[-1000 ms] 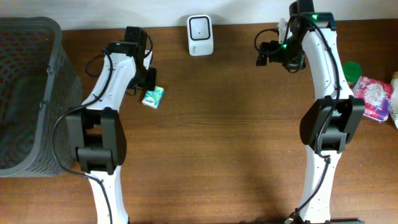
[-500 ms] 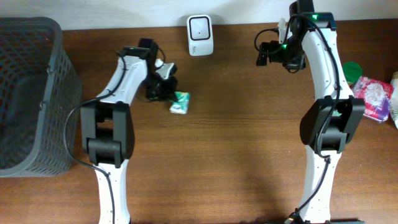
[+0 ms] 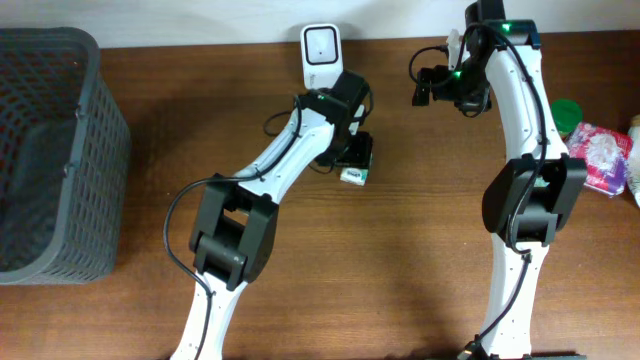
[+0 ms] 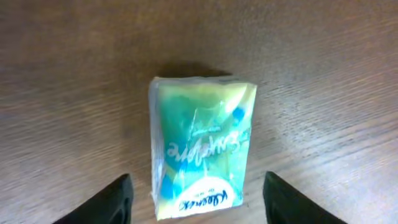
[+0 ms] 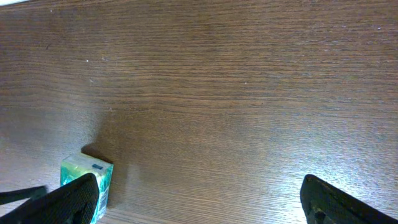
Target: Scan the item barcode
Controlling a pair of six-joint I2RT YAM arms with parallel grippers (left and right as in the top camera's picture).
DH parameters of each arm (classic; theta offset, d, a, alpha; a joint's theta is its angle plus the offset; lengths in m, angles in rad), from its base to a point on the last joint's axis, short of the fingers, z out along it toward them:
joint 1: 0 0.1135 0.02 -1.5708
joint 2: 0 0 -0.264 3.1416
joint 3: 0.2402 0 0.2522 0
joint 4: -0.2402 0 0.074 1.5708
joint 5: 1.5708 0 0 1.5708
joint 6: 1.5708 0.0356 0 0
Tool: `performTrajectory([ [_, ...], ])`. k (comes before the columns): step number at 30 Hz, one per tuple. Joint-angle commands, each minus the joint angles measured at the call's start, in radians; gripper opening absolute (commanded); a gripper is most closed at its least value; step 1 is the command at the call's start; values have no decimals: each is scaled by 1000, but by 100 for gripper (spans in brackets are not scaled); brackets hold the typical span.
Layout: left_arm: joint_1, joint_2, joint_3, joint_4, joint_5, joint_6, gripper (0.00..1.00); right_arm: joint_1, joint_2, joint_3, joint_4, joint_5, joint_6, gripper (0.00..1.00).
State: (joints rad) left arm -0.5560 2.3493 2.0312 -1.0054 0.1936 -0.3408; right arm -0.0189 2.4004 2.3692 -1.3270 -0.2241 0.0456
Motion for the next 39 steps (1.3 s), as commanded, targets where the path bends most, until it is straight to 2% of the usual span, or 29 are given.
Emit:
performTrajectory([
  [1, 24, 1, 214, -123, -43, 30, 67, 5, -30, -10, 0, 16, -3, 99],
  [2, 35, 1, 277, -173, -58, 48, 68, 5, -30, -10, 0, 16, -3, 99],
  [3, 49, 1, 361, -249, -125, 51, 78, 5, -30, -10, 0, 16, -3, 99],
  [4, 74, 1, 474, -362, -262, 51, 99, 5, -30, -10, 0, 16, -3, 99],
  [8, 160, 1, 589, -539, -486, 50, 99, 5, -30, -10, 0, 16, -3, 99],
  [12, 295, 1, 583, -591, -497, 50, 99, 5, -30, -10, 0, 14, -3, 99],
  [15, 354, 1, 583, -606, -433, 50, 99, 5, -30, -10, -18, -118, -3, 99],
  [18, 388, 1, 583, -641, -433, 50, 99, 16, -30, -10, -47, -542, -7, 99],
  [19, 388, 1, 582, -624, -433, 50, 99, 44, -31, -10, -60, -562, -14, 99],
  [20, 388, 2, 582, -604, -433, 50, 99, 80, -31, -10, -74, -502, -6, 99],
  [21, 386, 2, 582, -594, -433, 50, 99, 123, -31, -10, -77, -369, 68, 99],
  [22, 385, 1, 582, -594, -433, 50, 99, 154, -31, -10, -79, -249, 150, 99],
  [23, 385, 2, 582, -594, -433, 50, 99, 224, -31, -10, -87, -17, 295, 99],
  [25, 385, 1, 582, -594, -433, 50, 99, 301, -31, -10, -89, 69, 338, 99],
  [28, 385, 1, 582, -594, -433, 50, 99, 417, -31, -10, -36, 92, 326, 99],
  [29, 385, 1, 582, -594, -433, 50, 99, 440, -30, -10, -25, 158, 363, 86],
  [31, 385, 1, 582, -594, -433, 50, 99, 469, -18, -15, -31, 214, 499, 74],
  [33, 385, 1, 582, -594, -433, 50, 99, 485, -5, -43, -26, 232, 566, 70],
  [35, 385, 2, 582, -594, -433, 50, 99, 504, -3, -120, -21, 346, 676, 66],
  [39, 385, 2, 582, -594, -433, 50, 99, 531, -3, -253, 112, 427, 677, 50],
])
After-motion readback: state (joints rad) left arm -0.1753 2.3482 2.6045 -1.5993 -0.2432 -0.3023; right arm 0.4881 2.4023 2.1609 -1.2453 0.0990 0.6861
